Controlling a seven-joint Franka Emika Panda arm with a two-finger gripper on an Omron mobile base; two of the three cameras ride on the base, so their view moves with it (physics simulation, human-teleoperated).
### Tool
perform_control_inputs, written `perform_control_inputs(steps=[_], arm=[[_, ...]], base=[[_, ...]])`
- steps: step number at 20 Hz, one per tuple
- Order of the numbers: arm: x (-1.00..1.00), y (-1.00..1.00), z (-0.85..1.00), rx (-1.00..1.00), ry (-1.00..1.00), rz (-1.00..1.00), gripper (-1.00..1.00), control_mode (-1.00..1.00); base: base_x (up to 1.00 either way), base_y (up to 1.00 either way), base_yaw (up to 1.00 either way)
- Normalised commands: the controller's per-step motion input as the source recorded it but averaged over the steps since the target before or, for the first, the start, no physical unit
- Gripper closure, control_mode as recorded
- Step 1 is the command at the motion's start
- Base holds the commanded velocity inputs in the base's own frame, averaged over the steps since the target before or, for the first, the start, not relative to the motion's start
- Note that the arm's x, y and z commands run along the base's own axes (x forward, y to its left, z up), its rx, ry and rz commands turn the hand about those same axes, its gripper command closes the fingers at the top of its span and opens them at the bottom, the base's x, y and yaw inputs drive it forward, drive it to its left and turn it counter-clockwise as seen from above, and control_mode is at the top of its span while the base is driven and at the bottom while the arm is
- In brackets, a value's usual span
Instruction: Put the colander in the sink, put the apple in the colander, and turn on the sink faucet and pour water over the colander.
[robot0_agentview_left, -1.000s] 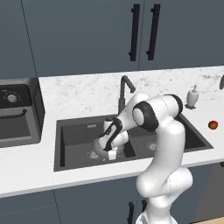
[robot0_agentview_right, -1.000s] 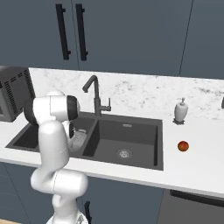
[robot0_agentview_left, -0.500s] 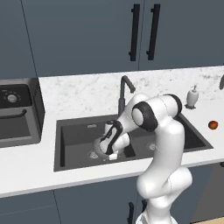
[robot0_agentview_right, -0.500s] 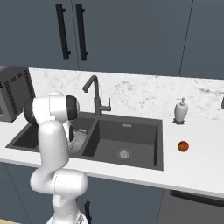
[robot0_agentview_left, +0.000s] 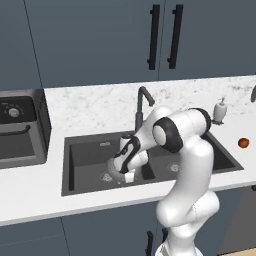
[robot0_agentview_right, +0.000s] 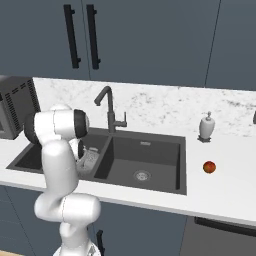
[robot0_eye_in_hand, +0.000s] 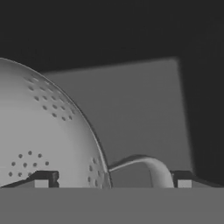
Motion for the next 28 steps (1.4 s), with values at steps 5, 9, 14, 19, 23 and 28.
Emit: perform_control_inputs(steps=[5,9,14,19,23,28], arm=[[-0.13,0.00,0.68,0.00,-0.01,0.00,-1.00,-1.00],[-0.14,0.00,0.67,0.00,0.00,0.00,-1.00,-1.00],[-0.03,-0.04,0.49,0.00,-0.08,0.16,-1.00,-1.00],[-0.19,0.00,0.11,0.00,-0.17,0.36,-1.00,-1.00],[-0.04,-0.02,0.40,0.00,-0.04,0.41,-1.00,-1.00],[-0.06,0.00,0.63,-0.02,0.00,0.37,-1.00,-1.00]], base=[[0.00,0.00,0.00],[0.00,0.00,0.00],[0.00,0.00,0.00],[0.00,0.00,0.00],[0.00,0.00,0.00],[0.00,0.00,0.00]])
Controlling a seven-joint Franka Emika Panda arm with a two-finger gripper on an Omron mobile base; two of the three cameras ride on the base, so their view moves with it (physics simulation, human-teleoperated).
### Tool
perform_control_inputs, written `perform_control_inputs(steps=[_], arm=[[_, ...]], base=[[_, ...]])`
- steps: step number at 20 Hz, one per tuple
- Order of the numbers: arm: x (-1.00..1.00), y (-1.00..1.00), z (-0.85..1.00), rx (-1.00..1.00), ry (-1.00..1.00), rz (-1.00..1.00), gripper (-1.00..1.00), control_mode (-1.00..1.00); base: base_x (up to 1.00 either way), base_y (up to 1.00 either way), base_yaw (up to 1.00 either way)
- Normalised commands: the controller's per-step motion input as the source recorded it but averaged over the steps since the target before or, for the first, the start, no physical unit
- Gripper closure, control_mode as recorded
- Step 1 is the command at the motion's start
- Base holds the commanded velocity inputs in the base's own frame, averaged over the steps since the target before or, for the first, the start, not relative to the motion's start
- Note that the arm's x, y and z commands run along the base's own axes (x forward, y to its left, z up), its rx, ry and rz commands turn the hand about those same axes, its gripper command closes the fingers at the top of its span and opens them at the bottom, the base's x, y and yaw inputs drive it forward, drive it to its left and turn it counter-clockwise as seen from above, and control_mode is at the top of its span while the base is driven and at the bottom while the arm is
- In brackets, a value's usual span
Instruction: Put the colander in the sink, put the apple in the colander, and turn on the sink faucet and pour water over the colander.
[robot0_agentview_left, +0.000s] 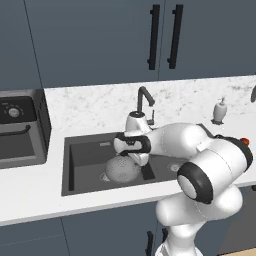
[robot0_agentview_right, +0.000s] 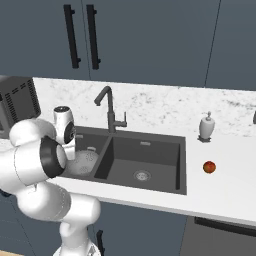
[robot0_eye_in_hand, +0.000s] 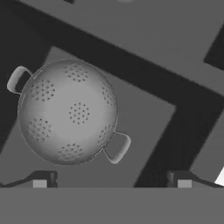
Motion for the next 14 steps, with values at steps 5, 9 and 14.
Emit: perform_control_inputs(steps=[5,9,14], arm=[[-0.21,-0.01,0.73,-0.05,0.00,0.22,-1.00,-1.00],[-0.36,-0.61,0.40,-0.03,0.00,0.02,-1.00,-1.00],[-0.24,-0.83,0.31,-0.01,0.00,0.00,-1.00,-1.00]], base=[[0.00,0.00,0.00],[0.00,0.00,0.00],[0.00,0.00,0.00]])
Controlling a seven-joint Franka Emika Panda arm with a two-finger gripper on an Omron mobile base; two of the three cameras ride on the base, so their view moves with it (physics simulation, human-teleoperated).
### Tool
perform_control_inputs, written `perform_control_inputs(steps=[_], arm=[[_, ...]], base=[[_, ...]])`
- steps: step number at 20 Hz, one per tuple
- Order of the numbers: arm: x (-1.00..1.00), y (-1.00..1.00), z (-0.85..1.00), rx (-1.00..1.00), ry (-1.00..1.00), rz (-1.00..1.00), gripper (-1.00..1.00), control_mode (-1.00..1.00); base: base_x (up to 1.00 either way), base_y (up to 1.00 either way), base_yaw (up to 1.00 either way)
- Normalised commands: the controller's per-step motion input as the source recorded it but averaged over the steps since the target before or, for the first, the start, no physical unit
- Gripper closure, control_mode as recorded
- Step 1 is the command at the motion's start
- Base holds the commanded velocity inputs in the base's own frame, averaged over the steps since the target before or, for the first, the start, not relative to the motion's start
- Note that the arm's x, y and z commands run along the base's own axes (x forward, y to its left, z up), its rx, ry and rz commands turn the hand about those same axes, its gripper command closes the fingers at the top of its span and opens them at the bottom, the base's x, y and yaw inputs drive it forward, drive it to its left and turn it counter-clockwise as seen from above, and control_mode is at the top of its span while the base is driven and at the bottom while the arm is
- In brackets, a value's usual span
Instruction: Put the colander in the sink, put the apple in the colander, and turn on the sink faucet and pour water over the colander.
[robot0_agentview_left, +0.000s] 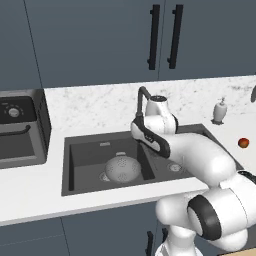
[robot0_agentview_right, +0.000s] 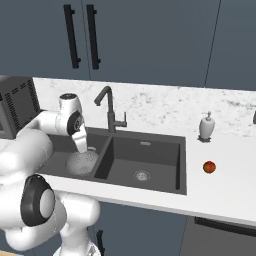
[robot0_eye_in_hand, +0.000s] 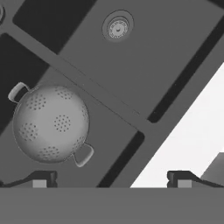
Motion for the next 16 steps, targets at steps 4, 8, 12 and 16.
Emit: perform_control_inputs(steps=[4,8,12,16], arm=[[-0.28,-1.00,0.06,0.00,-0.04,0.10,-1.00,-1.00],[-0.27,-1.00,0.00,0.00,-0.03,0.13,-1.00,-1.00],[-0.20,-1.00,0.02,0.00,0.00,0.12,-1.00,-1.00],[-0.03,-1.00,0.02,0.00,0.00,0.09,-1.00,-1.00]], base=[[0.00,0.00,0.00],[0.00,0.00,0.00],[0.00,0.00,0.00],[0.00,0.00,0.00]])
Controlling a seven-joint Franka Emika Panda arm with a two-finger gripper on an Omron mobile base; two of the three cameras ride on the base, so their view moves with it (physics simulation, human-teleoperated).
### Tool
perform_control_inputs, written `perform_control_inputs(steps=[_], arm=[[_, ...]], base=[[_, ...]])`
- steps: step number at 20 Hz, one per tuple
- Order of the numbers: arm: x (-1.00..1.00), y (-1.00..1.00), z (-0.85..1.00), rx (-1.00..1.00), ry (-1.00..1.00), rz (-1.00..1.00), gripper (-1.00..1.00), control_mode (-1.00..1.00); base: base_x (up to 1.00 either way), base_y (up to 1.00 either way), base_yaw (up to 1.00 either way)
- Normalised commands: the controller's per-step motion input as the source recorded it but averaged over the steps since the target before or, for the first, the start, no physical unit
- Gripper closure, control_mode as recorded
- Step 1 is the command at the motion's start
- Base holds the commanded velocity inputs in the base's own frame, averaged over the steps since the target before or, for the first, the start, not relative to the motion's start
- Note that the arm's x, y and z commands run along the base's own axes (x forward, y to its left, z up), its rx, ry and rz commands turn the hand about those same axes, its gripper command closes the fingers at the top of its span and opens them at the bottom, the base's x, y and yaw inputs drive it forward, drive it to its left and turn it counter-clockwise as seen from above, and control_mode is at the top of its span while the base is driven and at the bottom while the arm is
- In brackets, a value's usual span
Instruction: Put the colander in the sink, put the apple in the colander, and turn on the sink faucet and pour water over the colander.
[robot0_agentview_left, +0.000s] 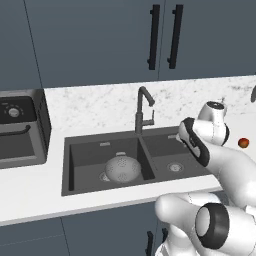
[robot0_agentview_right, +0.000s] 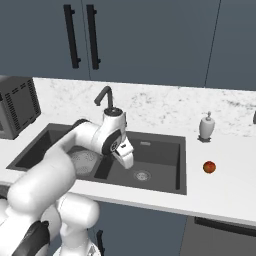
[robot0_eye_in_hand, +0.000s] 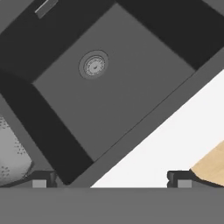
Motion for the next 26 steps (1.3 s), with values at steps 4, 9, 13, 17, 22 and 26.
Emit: perform_control_inputs(steps=[4,9,13,17,22,26], arm=[[0.00,-1.00,0.00,0.00,0.00,0.07,-1.00,-1.00],[0.00,-0.84,0.00,-0.03,0.00,0.06,-1.00,-1.00],[0.00,-0.65,0.00,-0.06,0.00,0.01,-1.00,-1.00],[0.00,-0.72,0.00,-0.11,0.00,0.00,-1.00,-1.00],[0.11,-0.83,-0.11,-0.12,-0.01,0.00,-1.00,-1.00],[0.03,-0.82,-0.01,-0.11,0.00,0.00,-1.00,-1.00]], base=[[0.00,0.00,0.00],[0.00,0.00,0.00],[0.00,0.00,0.00],[0.00,0.00,0.00],[0.00,0.00,0.00],[0.00,0.00,0.00]])
